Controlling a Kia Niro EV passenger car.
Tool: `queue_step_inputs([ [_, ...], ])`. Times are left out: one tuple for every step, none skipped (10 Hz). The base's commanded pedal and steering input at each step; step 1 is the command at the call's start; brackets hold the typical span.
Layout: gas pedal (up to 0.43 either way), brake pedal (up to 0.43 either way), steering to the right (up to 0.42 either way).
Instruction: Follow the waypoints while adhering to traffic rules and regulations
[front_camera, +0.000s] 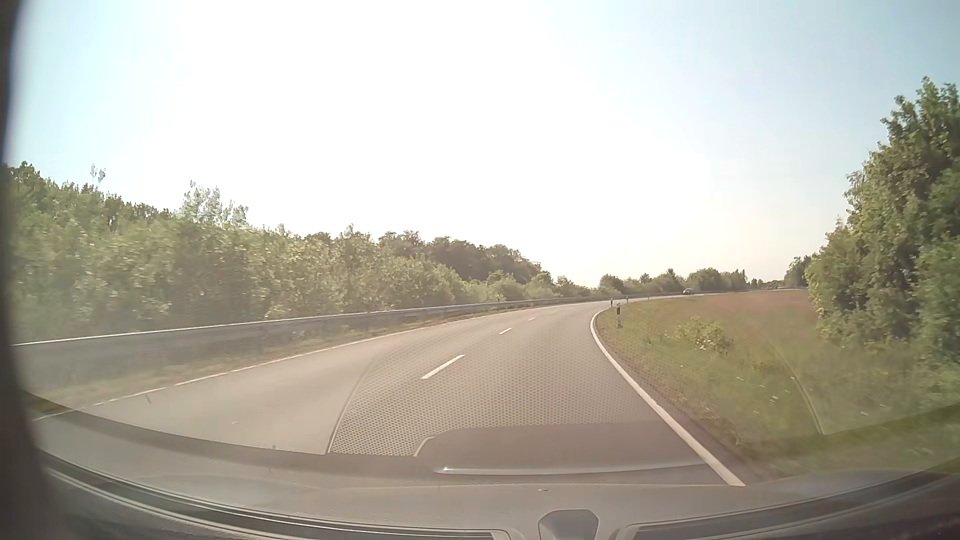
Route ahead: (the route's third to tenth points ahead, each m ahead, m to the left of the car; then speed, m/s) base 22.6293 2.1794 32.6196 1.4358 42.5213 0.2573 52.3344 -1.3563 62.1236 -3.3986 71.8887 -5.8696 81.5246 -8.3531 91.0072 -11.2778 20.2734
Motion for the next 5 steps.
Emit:
queue_step_inputs([
  [0.197, 0.006, 0.024],
  [0.197, 0.006, 0.025],
  [0.197, 0.006, 0.025],
  [0.197, 0.006, 0.025],
  [0.197, 0.006, 0.025],
])
